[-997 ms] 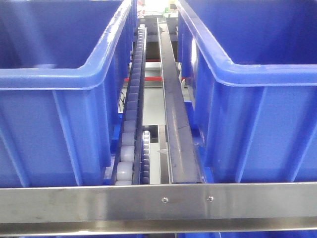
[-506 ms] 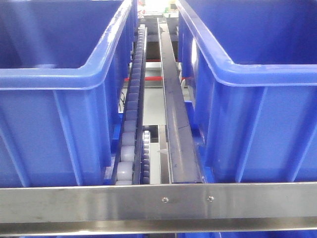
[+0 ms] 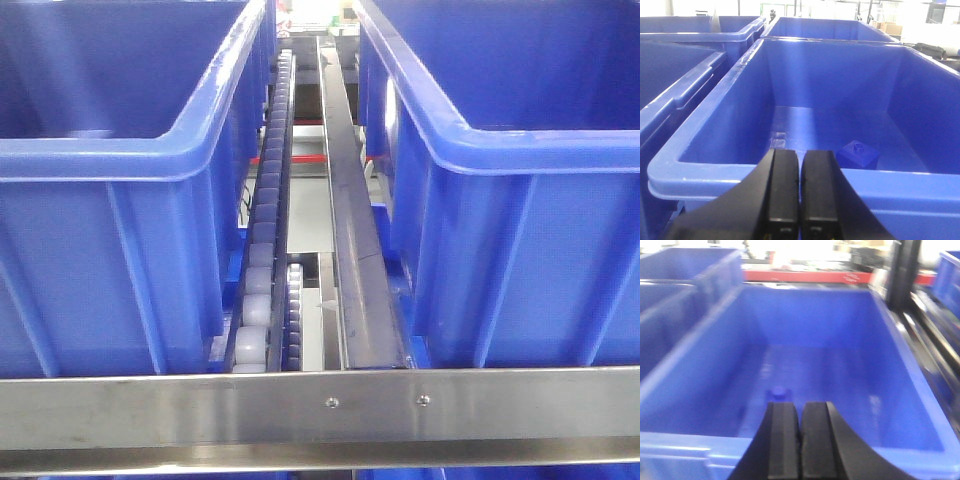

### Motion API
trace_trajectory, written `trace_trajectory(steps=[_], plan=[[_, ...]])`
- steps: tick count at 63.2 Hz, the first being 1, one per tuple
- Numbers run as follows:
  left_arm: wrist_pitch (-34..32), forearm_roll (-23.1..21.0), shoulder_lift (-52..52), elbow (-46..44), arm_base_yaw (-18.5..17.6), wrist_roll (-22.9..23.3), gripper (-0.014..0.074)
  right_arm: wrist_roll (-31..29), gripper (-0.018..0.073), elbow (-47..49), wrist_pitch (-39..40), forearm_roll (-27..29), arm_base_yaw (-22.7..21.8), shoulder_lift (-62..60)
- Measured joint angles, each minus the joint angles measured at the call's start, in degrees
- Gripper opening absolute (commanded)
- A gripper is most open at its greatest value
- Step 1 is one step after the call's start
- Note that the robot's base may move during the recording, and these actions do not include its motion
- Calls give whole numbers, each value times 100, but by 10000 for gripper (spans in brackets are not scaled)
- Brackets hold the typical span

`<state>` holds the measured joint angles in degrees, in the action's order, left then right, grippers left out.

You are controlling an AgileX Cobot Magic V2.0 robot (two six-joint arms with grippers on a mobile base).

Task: Pick and sort blue part to right shelf

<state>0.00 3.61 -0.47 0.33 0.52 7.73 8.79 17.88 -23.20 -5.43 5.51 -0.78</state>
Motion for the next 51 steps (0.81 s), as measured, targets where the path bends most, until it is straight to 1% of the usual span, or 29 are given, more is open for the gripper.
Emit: trace_trajectory(steps=[4,7,21,36,51], plan=[[0,0,0,0,0,0,124,0,89,-357,446,116,-239,0],[0,0,0,0,0,0,124,0,89,-663,831,154,-313,0],[0,0,0,0,0,0,124,0,89,-1856,2276,187,-329,0],[0,0,0,0,0,0,124,0,89,-1959,2454,187,-329,0],[0,0,0,0,0,0,124,0,89,-1959,2473,187,-329,0]])
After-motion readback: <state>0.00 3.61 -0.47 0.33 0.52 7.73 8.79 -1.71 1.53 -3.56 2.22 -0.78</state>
